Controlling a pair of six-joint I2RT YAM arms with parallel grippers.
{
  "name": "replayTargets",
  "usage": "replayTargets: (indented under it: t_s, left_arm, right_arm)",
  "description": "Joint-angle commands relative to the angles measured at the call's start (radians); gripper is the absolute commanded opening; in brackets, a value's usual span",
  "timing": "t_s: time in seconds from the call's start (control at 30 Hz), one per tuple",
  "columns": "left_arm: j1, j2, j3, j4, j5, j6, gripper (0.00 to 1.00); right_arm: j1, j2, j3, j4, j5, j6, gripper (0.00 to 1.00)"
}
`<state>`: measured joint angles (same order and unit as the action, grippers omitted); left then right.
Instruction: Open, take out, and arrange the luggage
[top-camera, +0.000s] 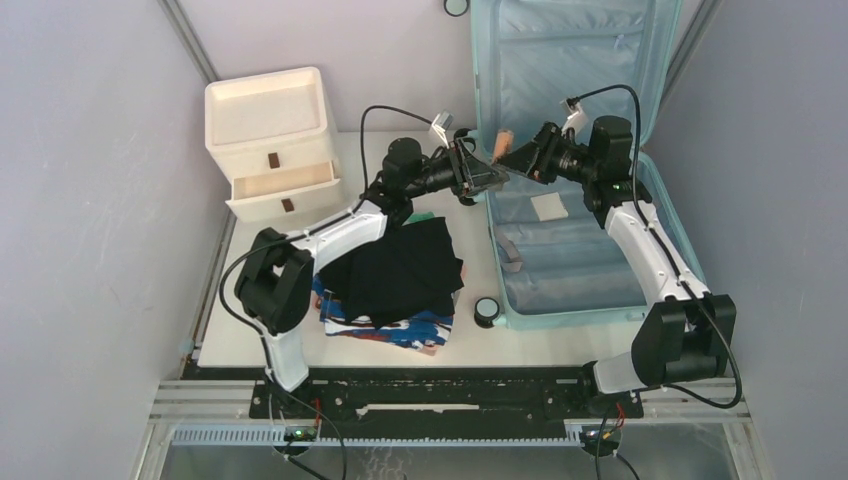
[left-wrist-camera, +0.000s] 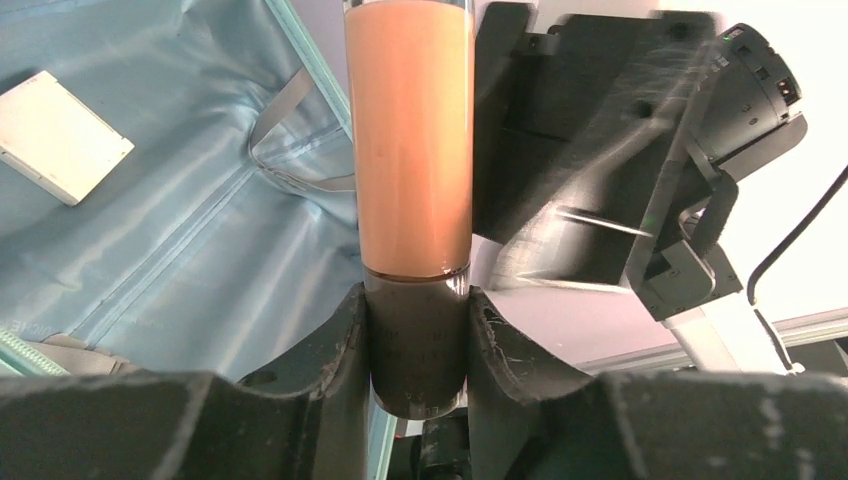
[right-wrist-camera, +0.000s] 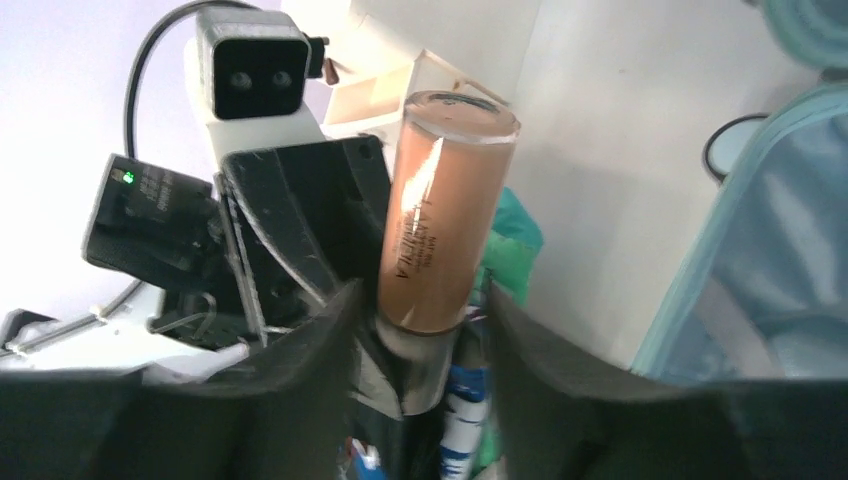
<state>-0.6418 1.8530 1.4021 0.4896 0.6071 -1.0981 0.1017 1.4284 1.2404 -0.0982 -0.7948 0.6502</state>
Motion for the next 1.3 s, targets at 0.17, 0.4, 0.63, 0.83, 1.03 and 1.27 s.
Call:
replayTargets:
  t_s: [0.17,0.4,0.63,0.83,1.03,1.27]
  left_arm:
    - [0.079,-0.241,-0.174,-0.046,-0.083,0.217,0.0]
    - [0.172,-0.511,-0.186,-0.814,-0.447,0.865,0.04]
    - [0.344,-0.644,-0.189,-1.156,-0.675,1.446,0.04]
    - [0.483,-0.613,-0.163,-1.182,-0.689,1.765,0.01]
    - [0.564,-0.489,-0.061,-1.203,-0.715,1.923,0.01]
    - [0.603,-0.354,0.056,-1.217,-0.724,1.966,0.01]
  right_arm:
    - [0.01,-0.05,0.015,0.073,-0.093,-0.135,1.0]
    - [0.002,-0.048,0.04,-0.025,-0.299,-0.592,1.0]
    - [-0.01,0.022,0.055,-0.164,-0.35,-0.903,0.99]
    - [0.034,0.048,0.063,-0.194,-0.328,-0.948,0.98]
    - [0.039,0.062,0.063,-0.2,-0.329,-0.939,0.97]
    - [0.036,0.069,0.063,-0.21,-0.331,-0.934,0.97]
